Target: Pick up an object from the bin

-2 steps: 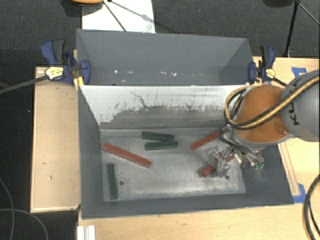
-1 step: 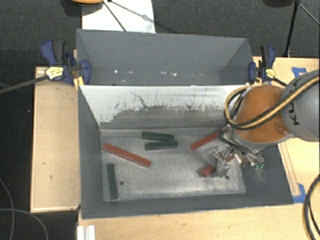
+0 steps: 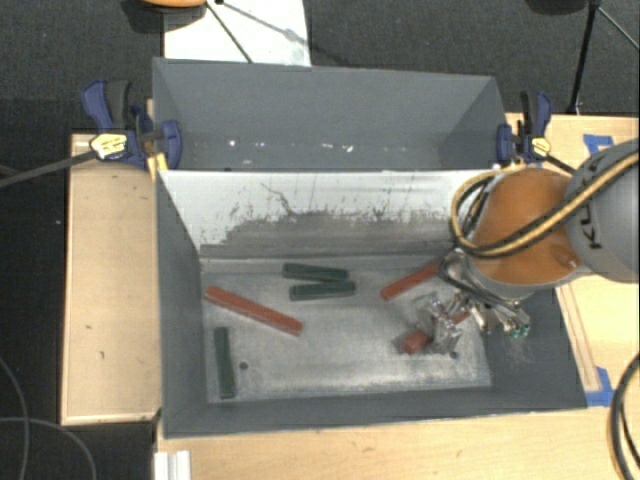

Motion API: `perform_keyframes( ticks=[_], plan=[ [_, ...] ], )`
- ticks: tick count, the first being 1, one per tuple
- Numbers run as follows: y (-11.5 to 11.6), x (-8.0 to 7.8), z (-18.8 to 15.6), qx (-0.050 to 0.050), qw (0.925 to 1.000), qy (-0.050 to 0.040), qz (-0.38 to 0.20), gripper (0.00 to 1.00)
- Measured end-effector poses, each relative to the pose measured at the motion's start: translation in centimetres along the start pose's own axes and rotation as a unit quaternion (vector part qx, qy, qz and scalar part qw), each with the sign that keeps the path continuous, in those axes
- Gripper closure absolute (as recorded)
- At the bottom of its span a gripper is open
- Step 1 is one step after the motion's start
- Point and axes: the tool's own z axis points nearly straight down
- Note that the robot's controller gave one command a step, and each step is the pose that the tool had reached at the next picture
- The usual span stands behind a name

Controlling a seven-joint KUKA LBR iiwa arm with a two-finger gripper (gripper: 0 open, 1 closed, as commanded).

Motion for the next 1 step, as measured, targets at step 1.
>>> perform_keyframes(
  ticks=[1],
  plan=[
    [-0.03,-0.08,-0.97,0.001,1.0,-0.0012,0.0,1.0]
  ],
)
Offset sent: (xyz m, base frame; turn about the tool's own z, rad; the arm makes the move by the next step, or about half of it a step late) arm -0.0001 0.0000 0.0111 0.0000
